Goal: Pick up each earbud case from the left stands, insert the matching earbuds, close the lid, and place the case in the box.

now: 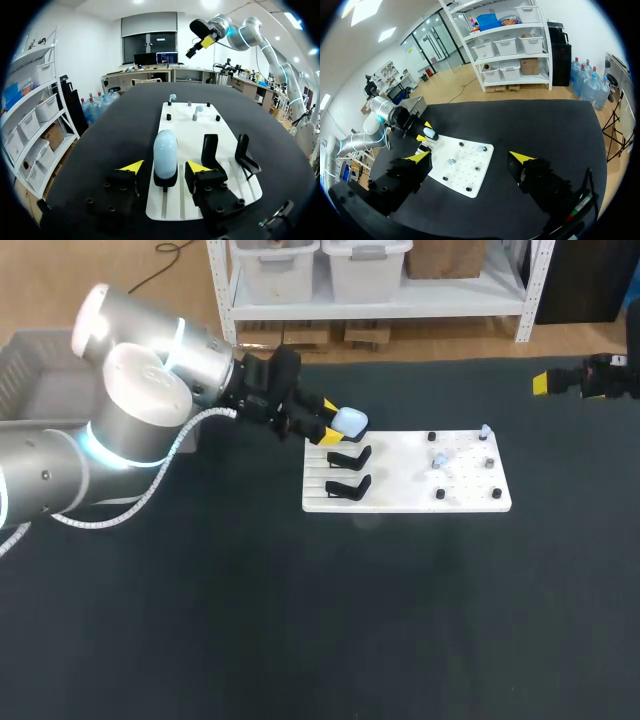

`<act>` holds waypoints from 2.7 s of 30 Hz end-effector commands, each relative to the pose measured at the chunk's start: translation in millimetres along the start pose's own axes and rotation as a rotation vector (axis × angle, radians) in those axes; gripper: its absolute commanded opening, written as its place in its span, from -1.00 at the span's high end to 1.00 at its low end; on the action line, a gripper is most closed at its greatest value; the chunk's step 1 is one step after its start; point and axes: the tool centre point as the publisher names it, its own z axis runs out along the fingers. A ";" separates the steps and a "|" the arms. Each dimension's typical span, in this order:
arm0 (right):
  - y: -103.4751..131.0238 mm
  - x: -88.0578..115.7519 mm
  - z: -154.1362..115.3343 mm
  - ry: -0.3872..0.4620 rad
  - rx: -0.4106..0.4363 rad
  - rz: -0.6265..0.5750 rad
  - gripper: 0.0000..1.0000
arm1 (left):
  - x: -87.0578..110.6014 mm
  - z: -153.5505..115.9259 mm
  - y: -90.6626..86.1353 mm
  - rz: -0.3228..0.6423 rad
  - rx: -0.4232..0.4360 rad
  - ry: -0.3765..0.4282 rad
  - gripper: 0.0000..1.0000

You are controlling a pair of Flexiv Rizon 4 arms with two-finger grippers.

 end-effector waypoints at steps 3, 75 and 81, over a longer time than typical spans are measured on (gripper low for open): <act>0.1 0.2 -0.4 0.000 0.001 0.000 -1.00 | -1.9 2.9 2.9 0.010 -0.007 -0.017 0.02; 0.1 0.2 -0.4 0.000 0.001 0.000 -1.00 | -96.0 -75.0 -58.3 0.079 -0.112 -0.317 1.00; 0.1 0.2 -0.4 0.000 0.001 0.000 -1.00 | -106.4 -89.4 -70.8 0.054 -0.148 -0.332 1.00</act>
